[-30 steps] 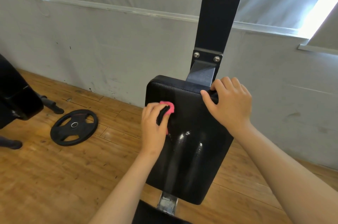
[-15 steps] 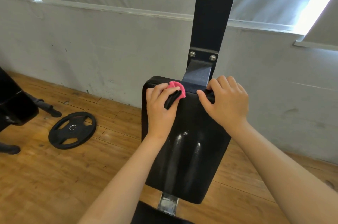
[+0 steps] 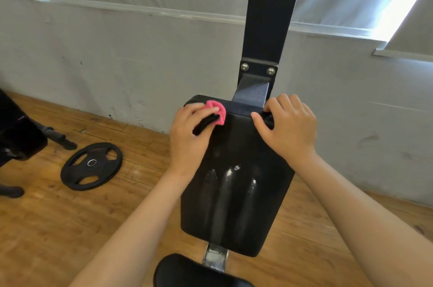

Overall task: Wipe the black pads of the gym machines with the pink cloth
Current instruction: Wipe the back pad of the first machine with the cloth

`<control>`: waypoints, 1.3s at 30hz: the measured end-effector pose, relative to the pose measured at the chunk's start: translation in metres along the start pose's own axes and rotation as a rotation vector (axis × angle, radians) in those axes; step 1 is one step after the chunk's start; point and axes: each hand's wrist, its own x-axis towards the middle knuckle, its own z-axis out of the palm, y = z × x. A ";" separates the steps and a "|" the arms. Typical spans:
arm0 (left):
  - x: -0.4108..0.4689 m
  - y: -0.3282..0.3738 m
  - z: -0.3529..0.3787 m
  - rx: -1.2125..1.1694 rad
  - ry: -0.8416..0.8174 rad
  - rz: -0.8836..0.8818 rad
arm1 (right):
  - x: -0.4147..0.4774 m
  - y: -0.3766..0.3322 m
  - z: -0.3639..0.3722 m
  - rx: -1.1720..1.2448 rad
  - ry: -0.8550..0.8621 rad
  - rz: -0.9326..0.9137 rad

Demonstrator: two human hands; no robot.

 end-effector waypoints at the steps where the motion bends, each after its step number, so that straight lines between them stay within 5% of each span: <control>1: 0.011 0.005 0.000 0.010 0.009 0.017 | 0.000 0.000 0.000 0.003 -0.008 0.002; 6: 0.010 0.015 0.022 0.140 -0.109 0.099 | -0.001 0.001 -0.001 0.024 0.012 0.002; 15: -0.027 0.018 0.029 0.214 -0.101 0.016 | -0.003 0.004 -0.007 0.183 -0.081 0.056; 21: -0.055 0.013 0.022 0.247 -0.255 -0.021 | -0.022 0.019 -0.011 0.397 -0.059 -0.010; 25: -0.056 0.011 0.014 0.192 -0.278 -0.050 | -0.022 0.020 -0.005 0.475 0.001 0.165; 32: 0.004 0.043 0.024 0.130 -0.187 0.154 | -0.021 0.018 -0.001 0.421 0.051 0.190; 39: -0.014 0.032 0.038 0.105 -0.215 0.159 | -0.022 0.018 0.000 0.342 0.066 0.179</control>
